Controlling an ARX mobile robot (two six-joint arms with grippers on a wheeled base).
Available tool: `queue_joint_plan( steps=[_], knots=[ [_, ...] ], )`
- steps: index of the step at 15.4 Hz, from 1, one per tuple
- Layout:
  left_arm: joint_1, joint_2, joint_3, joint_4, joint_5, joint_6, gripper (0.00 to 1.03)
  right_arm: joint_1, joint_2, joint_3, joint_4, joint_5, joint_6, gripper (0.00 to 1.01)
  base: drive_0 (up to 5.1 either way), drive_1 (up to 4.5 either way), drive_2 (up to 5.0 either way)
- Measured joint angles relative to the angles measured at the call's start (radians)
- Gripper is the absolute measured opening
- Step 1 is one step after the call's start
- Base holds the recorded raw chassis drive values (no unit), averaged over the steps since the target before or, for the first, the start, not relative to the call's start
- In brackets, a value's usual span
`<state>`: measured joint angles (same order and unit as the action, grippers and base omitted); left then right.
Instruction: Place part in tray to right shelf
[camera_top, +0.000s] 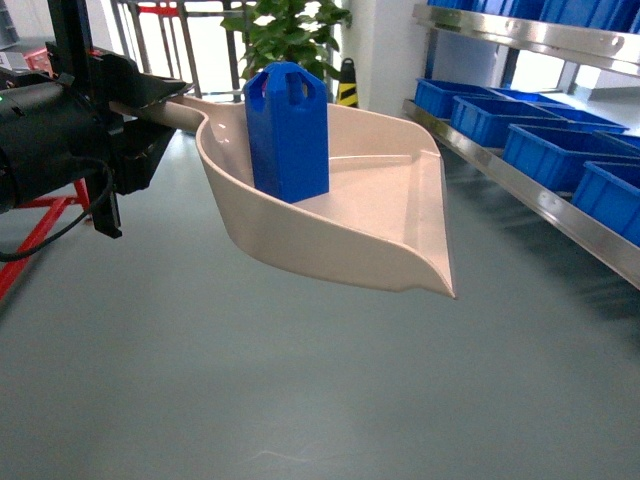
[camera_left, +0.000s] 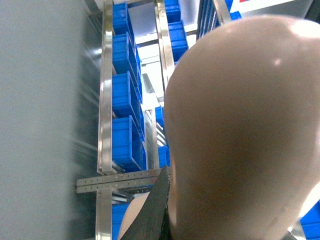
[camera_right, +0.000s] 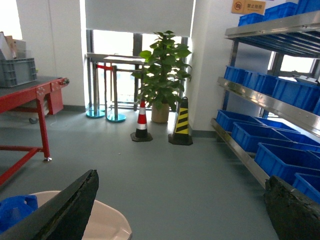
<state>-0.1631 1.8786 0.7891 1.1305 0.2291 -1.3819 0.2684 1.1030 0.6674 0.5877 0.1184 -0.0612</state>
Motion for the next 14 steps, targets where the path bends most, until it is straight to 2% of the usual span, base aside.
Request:
queue_joint_plan(
  steps=[14],
  knots=[
    [0.0, 0.0, 0.0, 0.0, 0.0, 0.0, 0.16, 0.0, 0.0, 0.0, 0.0, 0.0, 0.0, 0.98, -1.6, -1.61, -1.6]
  ],
)
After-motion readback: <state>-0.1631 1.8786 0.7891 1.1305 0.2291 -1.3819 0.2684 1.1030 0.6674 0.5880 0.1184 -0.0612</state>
